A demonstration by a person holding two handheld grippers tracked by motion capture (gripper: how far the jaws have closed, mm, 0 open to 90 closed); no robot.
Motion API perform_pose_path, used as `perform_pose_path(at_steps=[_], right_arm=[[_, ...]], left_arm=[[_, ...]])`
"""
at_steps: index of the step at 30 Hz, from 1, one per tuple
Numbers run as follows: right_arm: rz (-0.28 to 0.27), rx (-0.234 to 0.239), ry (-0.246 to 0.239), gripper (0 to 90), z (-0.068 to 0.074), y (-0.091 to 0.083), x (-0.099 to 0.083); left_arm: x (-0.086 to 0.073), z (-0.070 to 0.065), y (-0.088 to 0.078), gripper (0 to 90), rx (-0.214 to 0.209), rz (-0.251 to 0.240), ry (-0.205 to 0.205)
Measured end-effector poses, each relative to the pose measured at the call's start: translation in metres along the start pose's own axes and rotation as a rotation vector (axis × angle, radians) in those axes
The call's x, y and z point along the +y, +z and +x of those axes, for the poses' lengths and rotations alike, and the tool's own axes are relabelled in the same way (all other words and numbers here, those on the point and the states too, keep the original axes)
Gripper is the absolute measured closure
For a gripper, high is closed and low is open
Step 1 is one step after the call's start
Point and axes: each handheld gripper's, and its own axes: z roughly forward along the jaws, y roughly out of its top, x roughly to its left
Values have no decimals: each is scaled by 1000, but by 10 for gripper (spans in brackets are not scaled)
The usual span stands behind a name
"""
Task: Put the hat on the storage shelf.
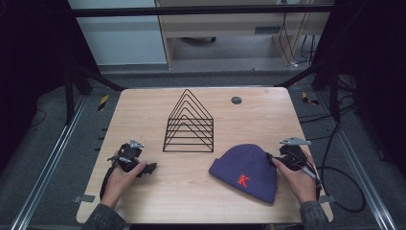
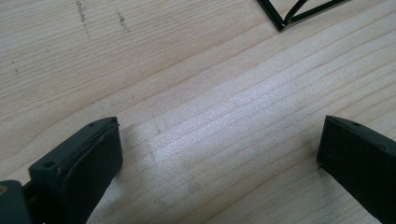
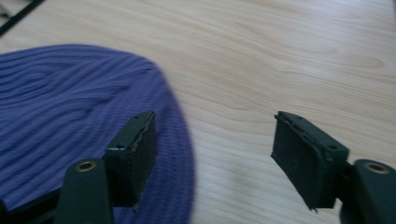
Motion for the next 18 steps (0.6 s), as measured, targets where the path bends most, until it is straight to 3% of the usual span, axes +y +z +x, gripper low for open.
perform_pose_path(at_steps=[5,18], right_arm=[[60,56,-71,391,12,1,24],[161,137,-108,509,17,20,54]], left_arm=[[0,0,0,0,1,-3,3],[-1,0,0,0,2,-5,-2]])
